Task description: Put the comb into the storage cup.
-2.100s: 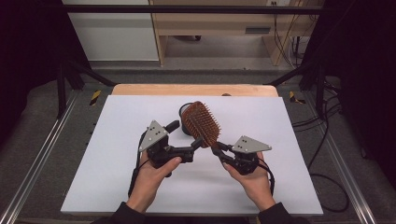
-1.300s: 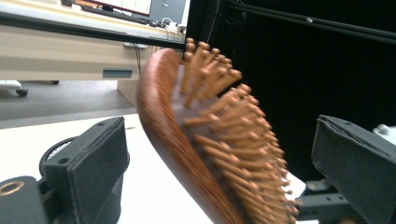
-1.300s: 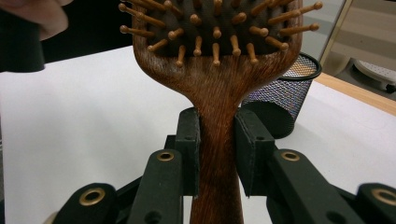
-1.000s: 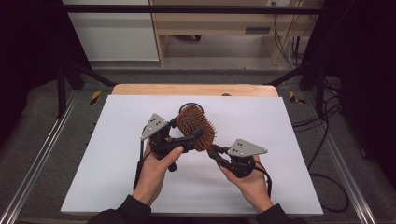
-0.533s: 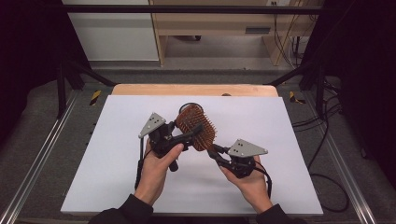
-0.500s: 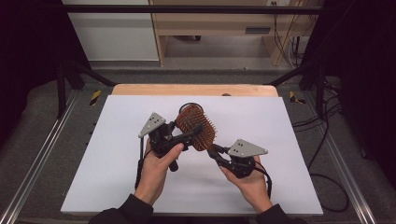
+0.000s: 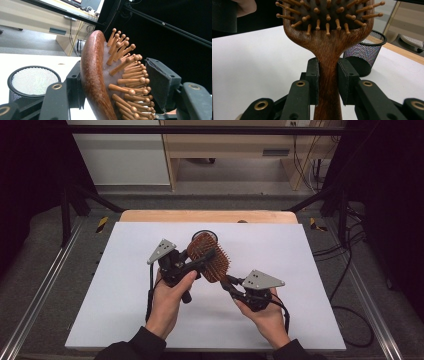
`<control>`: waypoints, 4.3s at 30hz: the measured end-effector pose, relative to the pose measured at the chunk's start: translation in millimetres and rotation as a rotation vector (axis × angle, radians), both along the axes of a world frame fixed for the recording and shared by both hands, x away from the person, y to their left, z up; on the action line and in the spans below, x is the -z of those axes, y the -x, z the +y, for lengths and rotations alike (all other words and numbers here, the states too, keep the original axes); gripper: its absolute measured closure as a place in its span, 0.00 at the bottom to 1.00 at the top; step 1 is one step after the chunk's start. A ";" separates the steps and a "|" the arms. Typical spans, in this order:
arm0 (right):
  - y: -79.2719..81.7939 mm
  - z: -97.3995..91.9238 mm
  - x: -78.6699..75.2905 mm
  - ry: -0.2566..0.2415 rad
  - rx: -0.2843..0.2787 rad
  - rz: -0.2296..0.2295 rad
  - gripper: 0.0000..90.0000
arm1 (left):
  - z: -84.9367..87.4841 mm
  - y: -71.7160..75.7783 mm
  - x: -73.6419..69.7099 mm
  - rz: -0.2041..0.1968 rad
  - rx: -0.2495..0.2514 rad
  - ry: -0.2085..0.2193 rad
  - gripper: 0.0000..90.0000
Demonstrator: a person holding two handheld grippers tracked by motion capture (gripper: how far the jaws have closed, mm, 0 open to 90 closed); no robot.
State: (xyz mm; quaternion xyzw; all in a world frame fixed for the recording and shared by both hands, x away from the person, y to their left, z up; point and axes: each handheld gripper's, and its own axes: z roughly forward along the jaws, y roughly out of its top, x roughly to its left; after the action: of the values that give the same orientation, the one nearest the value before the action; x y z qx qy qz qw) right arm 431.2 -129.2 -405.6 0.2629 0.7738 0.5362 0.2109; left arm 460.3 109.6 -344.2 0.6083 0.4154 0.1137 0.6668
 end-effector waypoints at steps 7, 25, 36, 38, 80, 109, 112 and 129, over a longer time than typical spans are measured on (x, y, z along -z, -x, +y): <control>-0.1 1.6 1.9 -0.006 0.001 0.010 0.81 | 1.9 0.1 -1.2 0.018 0.023 0.042 0.53; -2.9 1.3 7.9 -0.047 -0.013 0.043 0.77 | -2.8 1.7 -1.4 0.017 0.039 0.052 0.57; -7.0 -1.4 13.1 -0.069 0.021 0.083 0.49 | 3.4 -3.1 -2.1 0.006 0.008 0.062 0.57; -7.1 -1.7 13.2 -0.070 0.019 0.088 0.47 | 5.5 -3.7 -2.1 0.002 0.004 0.054 0.57; -4.3 -47.3 24.2 -0.080 0.175 0.077 0.10 | 35.1 -17.7 -49.5 -0.089 -0.084 0.059 0.57; 11.2 -88.1 39.0 -0.075 0.327 -0.027 0.04 | 24.2 -79.5 -88.0 -0.149 -0.170 0.058 0.56; 11.0 -88.8 38.9 -0.077 0.331 -0.035 0.04 | 26.4 -83.6 -86.6 -0.150 -0.178 0.061 0.56; 11.3 -91.0 39.0 -0.097 0.333 -0.060 0.05 | 23.4 -96.9 -92.0 -0.177 -0.210 0.001 0.56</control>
State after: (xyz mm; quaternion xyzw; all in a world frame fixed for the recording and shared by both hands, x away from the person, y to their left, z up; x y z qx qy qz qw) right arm 419.9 -220.2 -444.6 0.3814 0.6861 0.5381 0.3070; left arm 557.2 133.0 -252.2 0.5486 0.4163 0.2360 0.6856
